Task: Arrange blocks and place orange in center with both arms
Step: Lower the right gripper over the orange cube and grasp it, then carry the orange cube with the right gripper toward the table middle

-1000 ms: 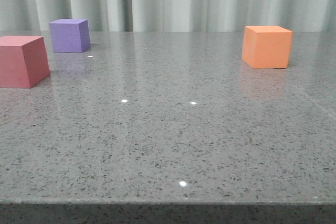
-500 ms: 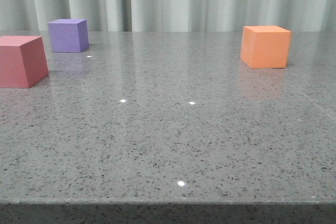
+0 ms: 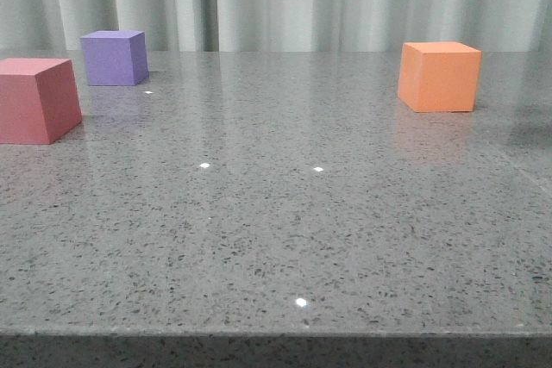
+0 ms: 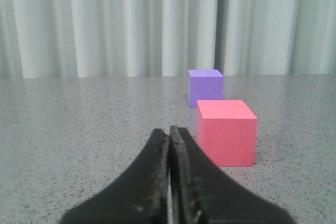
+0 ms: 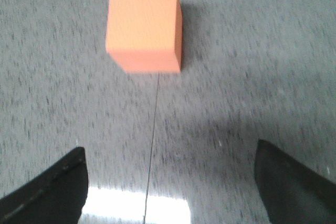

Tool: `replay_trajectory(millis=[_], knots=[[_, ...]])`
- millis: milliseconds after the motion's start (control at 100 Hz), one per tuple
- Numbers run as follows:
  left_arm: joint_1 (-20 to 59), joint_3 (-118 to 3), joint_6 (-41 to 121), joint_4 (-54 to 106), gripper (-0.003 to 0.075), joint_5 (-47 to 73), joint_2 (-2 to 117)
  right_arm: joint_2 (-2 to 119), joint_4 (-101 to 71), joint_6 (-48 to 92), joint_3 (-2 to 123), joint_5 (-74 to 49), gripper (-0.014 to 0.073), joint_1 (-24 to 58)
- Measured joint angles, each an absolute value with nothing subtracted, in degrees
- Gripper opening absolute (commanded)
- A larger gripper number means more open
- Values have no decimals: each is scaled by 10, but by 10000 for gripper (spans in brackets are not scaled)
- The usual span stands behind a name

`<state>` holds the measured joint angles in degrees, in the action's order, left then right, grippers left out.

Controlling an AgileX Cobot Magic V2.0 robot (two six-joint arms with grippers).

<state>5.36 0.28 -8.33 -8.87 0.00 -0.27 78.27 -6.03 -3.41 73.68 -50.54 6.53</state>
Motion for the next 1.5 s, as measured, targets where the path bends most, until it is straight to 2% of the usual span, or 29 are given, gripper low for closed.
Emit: replay_trajectory(millis=[460, 890, 960, 1080, 1130, 1330, 1500], knots=[[54, 3, -83, -89, -20, 0, -3, 966, -55, -34, 900, -492, 633, 95], [54, 3, -83, -89, -20, 0, -3, 1069, -46, -35, 921, -488, 629, 98], [54, 3, -83, -89, -20, 0, -3, 1075, -46, -35, 921, -488, 573, 98], [54, 3, -83, -89, -20, 0, -3, 1076, -46, -35, 921, -488, 397, 98], [54, 3, -83, -89, -20, 0, -3, 1076, -46, -35, 922, -488, 364, 98], [54, 3, -83, -89, -20, 0, -3, 1069, -46, -47, 931, -519, 362, 100], [54, 3, -83, -89, -20, 0, -3, 1063, -20, -108, 977, -551, 362, 142]])
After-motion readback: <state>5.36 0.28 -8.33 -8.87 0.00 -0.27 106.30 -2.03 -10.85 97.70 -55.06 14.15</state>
